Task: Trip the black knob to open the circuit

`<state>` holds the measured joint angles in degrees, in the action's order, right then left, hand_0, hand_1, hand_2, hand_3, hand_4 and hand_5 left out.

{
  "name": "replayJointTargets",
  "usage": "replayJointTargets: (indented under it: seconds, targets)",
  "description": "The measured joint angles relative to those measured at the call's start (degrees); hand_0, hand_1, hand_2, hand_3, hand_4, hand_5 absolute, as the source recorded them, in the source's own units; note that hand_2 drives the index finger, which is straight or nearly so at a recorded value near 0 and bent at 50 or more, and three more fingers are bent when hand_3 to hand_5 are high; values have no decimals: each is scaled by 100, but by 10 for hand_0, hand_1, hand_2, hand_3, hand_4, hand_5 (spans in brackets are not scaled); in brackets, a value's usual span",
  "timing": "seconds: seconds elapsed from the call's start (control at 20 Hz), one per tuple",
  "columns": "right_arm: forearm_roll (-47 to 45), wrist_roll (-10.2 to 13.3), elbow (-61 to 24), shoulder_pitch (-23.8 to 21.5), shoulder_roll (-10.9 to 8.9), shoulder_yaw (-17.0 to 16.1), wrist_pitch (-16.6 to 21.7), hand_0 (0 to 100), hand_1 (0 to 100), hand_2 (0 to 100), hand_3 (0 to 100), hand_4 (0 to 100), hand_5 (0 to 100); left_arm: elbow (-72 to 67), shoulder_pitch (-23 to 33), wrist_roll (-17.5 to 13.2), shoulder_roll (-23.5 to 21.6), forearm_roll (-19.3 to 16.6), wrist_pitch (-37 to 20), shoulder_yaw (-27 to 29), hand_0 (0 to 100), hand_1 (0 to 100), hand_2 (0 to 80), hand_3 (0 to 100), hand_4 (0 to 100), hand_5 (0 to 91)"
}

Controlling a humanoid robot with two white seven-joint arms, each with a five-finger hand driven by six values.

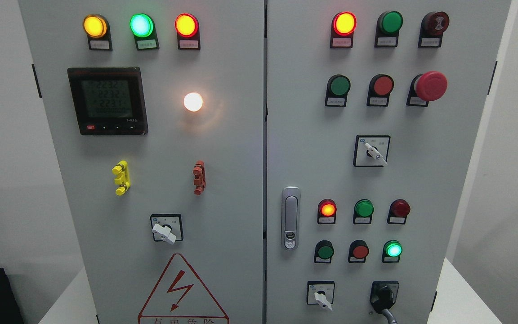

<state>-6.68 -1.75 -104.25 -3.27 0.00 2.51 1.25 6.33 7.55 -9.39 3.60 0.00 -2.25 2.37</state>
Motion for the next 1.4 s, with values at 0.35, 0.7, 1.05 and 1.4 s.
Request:
replayJointTargets:
  seconds: [0.35, 0.7, 1.05, 1.4]
  targets:
    - [0, 4, -3, 2, 0, 6, 0, 0, 0, 0, 1000, 977, 958, 0, 0, 0, 0, 0, 0, 0, 120, 389, 0, 0, 0, 0]
    - [0, 4, -5, 2, 0, 6, 0, 0, 0, 0, 1000, 976, 958, 0, 0, 0, 0, 0, 0, 0, 120, 389, 0, 0, 0, 0]
    - [0, 4, -7, -7, 0, -1, 5, 0, 0, 0, 1000, 975, 958, 0, 0, 0, 0, 0, 0, 0, 120, 389, 0, 0, 0, 0]
    - [0, 7, -9, -33, 1, -41, 43, 0, 0, 0, 1000, 974, 958, 0, 0, 0, 0, 0, 0, 0, 120, 389, 0, 0, 0, 0]
